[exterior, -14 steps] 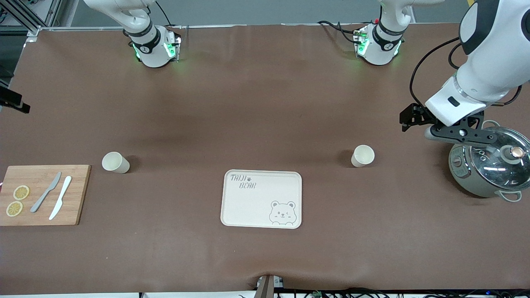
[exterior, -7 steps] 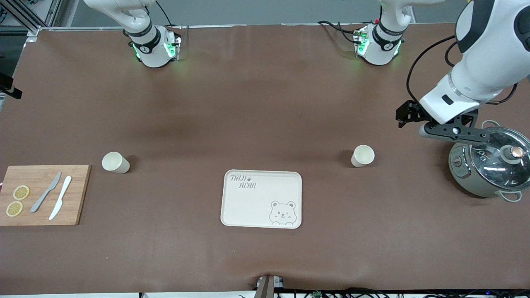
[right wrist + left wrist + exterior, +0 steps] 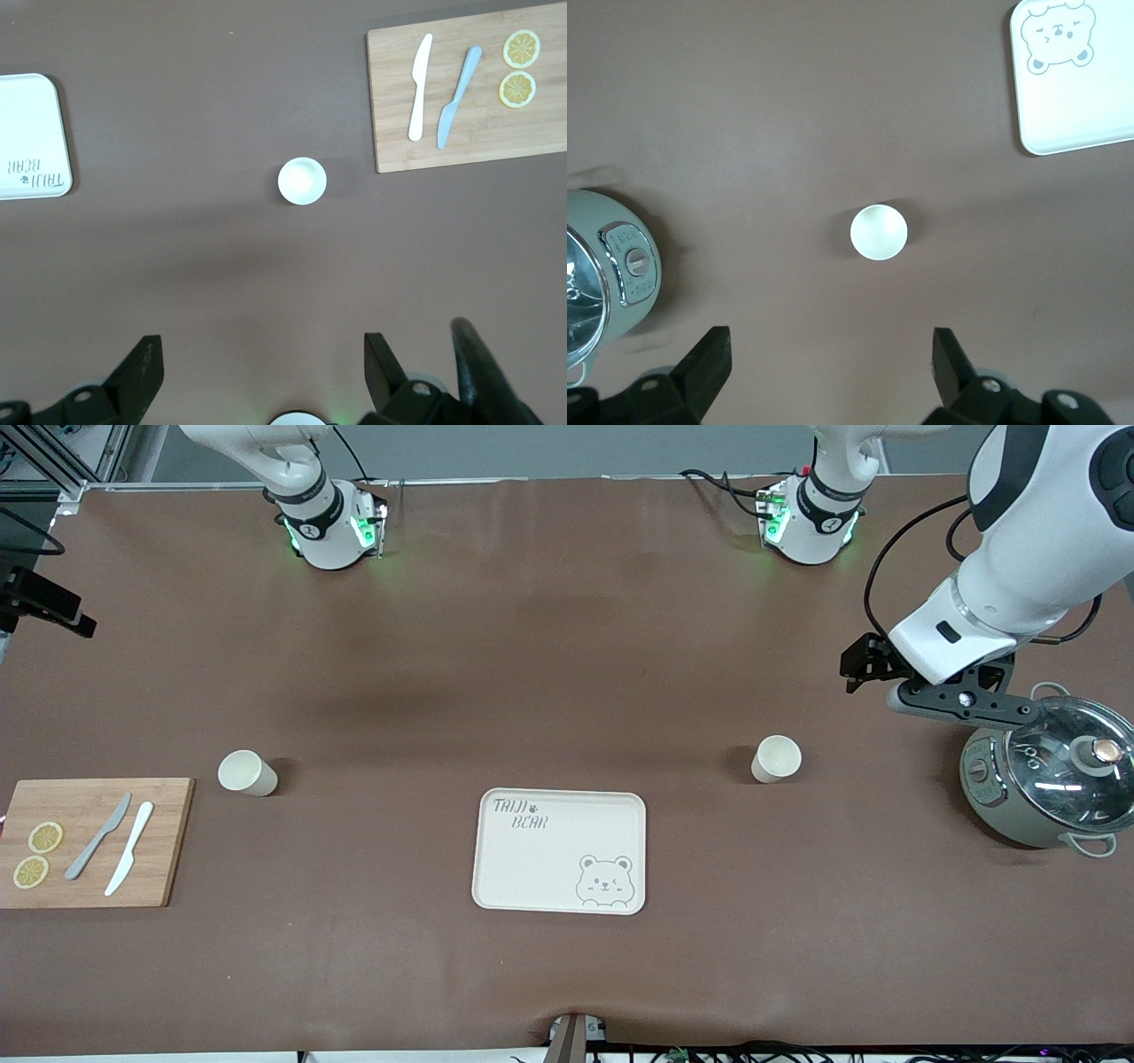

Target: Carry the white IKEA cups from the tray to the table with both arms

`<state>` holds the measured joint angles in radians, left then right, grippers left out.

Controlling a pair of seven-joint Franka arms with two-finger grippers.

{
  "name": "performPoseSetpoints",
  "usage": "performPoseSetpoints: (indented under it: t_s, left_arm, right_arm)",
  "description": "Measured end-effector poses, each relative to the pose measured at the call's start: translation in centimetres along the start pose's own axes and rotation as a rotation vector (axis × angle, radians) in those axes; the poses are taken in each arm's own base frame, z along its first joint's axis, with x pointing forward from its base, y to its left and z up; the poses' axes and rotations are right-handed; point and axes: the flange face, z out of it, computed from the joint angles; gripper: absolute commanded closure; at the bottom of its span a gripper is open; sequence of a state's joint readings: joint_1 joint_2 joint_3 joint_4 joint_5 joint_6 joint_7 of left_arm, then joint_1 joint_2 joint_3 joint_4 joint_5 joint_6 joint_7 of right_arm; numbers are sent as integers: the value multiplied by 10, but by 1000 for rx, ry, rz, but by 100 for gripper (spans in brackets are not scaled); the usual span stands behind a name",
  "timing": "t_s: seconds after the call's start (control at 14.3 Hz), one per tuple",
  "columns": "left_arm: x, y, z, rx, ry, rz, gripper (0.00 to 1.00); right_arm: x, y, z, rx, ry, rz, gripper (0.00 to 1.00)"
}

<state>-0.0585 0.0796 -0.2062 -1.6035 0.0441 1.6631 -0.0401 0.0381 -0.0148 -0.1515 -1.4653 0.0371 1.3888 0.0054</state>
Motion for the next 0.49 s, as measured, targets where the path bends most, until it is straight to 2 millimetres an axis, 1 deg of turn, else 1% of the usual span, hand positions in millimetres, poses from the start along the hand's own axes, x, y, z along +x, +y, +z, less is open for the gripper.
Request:
performPoseSetpoints:
  t_s: [0.14, 0.49]
  left_arm:
    - [0, 6, 0, -1, 1, 10, 0]
    - [0, 8, 0, -1, -1, 13, 0]
  right_arm:
    - [0, 5, 0, 1, -2, 8, 0]
    - [0, -7, 3, -3, -7, -17, 0]
